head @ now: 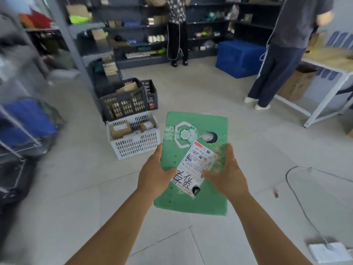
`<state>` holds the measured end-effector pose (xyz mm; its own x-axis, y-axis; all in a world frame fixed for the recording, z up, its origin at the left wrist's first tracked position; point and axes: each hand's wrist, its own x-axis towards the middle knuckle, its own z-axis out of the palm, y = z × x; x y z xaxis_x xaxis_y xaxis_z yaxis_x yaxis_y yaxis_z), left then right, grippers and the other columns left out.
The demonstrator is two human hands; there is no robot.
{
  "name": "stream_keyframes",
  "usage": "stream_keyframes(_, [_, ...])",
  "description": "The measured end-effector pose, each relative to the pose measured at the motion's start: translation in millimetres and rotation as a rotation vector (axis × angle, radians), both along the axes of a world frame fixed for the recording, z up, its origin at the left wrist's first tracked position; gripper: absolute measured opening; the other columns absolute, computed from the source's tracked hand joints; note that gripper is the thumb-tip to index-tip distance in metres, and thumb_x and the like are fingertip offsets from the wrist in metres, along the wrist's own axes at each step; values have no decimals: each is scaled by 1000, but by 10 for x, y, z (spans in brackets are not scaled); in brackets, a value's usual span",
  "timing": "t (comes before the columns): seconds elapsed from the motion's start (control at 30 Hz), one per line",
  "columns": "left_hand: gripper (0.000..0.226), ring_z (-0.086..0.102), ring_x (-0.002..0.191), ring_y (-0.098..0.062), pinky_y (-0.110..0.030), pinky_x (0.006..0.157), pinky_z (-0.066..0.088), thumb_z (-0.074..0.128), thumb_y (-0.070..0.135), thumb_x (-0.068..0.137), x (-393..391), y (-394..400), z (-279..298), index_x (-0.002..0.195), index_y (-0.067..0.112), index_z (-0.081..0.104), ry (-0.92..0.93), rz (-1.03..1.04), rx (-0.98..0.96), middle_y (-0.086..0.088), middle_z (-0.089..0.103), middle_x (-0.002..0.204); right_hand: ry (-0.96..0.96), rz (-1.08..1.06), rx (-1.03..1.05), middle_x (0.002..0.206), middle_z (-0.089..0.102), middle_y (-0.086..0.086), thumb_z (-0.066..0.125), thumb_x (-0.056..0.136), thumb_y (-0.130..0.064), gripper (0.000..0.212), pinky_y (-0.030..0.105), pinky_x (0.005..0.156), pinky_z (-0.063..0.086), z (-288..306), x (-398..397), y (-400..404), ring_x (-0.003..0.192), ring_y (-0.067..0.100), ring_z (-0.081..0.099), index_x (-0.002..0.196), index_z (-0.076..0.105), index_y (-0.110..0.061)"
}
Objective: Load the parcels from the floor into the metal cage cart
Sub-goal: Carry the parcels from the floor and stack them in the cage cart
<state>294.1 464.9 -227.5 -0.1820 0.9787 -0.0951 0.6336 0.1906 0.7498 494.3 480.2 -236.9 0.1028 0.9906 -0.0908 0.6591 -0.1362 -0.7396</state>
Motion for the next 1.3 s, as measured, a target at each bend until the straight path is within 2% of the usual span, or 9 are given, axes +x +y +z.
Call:
stream_keyframes(0.1, [84, 55, 117, -18, -40, 96, 48, 69, 29, 81, -405, -183, 283, 150, 36, 22, 12, 150, 27, 11, 52, 136, 28, 145, 36, 132, 55, -5, 82, 73, -30, 101, 33, 72, 51, 251, -457, 110, 98, 17, 64, 147, 14, -31])
stream_keyframes(0.2, [76, 58, 109, -19, -39, 91, 50, 69, 28, 80, -773, -455, 539, 145, 35, 31, 40, 283, 60, 10, 57, 127, 64, 301, 64, 135, 53, -8, 82, 75, -29, 100, 31, 69, 47, 491, -916, 123, 96, 10, 59, 147, 13, -33])
stream_keyframes(0.33, [73, 60, 108, -19, -36, 86, 50, 72, 23, 78, -1203, -925, 814, 140, 34, 36, 49, 498, 117, 11, 60, 117, 74, 488, 84, 143, 47, -11, 78, 79, -29, 110, 33, 78, 45, 811, -1519, -26, 105, 13, 57, 154, -2, -33])
stream_keyframes(0.5, [78, 58, 92, -13, -27, 73, 48, 69, 22, 83, -1665, -1671, 1130, 147, 35, 26, 56, 724, 151, 14, 57, 113, 122, 736, 106, 141, 46, -16, 80, 79, -25, 112, 36, 93, 45, 1103, -2311, -402, 113, 13, 54, 154, -3, -34])
stream_keyframes(0.73, [81, 63, 97, -18, -40, 82, 56, 67, 23, 85, -2174, -2833, 1427, 150, 33, 19, 82, 1008, 173, 8, 55, 129, 112, 1009, 178, 141, 49, -9, 79, 77, -29, 103, 37, 83, 48, 1365, -3340, -1196, 109, 15, 55, 150, 6, -34])
stream_keyframes(0.83, [82, 63, 99, -21, -42, 81, 56, 67, 23, 85, -2374, -3357, 1503, 151, 31, 18, 122, 1114, 193, 3, 53, 132, 111, 1100, 185, 142, 49, -11, 78, 75, -32, 103, 39, 90, 48, 1450, -3744, -1637, 117, 18, 57, 151, 8, -34])
stream_keyframes(1.0, [82, 59, 90, -13, -29, 69, 54, 66, 22, 86, -2715, -4256, 1591, 151, 30, 17, 202, 1245, 222, 7, 57, 123, 131, 1242, 206, 146, 47, -12, 79, 72, -35, 103, 41, 93, 48, 1581, -4326, -2455, 122, 20, 55, 150, 12, -35])
stream_keyframes(1.13, [85, 62, 106, -19, -38, 83, 56, 69, 25, 83, -2942, -4877, 1629, 151, 34, 18, 179, 1315, 251, 5, 52, 138, 153, 1311, 224, 146, 45, -12, 78, 77, -31, 104, 32, 77, 48, 1660, -4666, -3049, 114, 16, 56, 152, 5, -36])
stream_keyframes(1.3, [84, 57, 108, -18, -35, 83, 53, 66, 26, 85, -3153, -5593, 1714, 151, 34, 15, 205, 1380, 270, 9, 48, 138, 174, 1385, 241, 127, 55, -16, 76, 77, -25, 84, 32, 70, 46, 1769, -5068, -3719, 100, 16, 58, 140, 21, -35])
